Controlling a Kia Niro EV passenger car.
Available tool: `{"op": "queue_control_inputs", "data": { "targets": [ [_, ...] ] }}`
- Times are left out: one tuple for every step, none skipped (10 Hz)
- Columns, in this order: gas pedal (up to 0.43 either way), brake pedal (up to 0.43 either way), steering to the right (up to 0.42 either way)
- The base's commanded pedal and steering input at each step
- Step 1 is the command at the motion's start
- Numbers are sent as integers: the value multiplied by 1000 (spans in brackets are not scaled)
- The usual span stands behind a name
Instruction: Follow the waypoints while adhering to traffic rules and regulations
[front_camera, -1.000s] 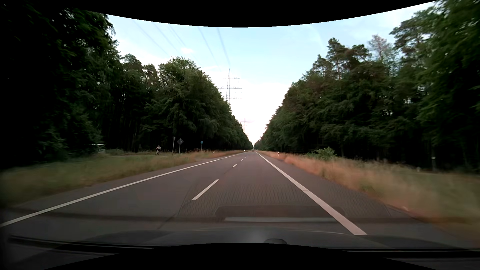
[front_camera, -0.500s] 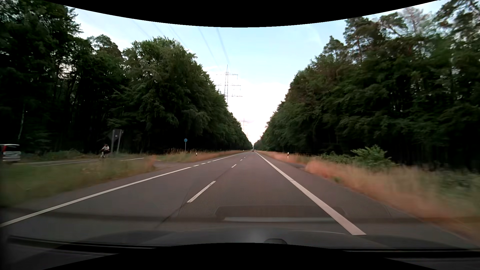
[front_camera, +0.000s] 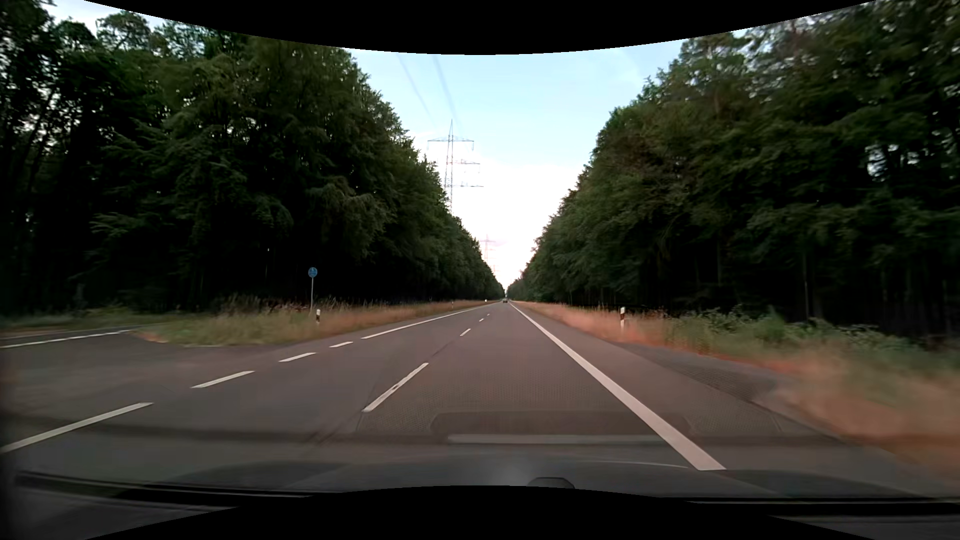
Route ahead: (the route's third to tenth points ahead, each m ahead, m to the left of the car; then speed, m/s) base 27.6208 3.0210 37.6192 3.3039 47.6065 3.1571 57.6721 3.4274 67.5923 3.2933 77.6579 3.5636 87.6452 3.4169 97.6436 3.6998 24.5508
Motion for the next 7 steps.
{"op": "queue_control_inputs", "data": {
  "targets": [
    [47,0,-3],
    [47,0,-3],
    [47,0,-3],
    [47,0,-3],
    [47,0,-3],
    [47,0,-3],
    [47,0,-3]
  ]
}}
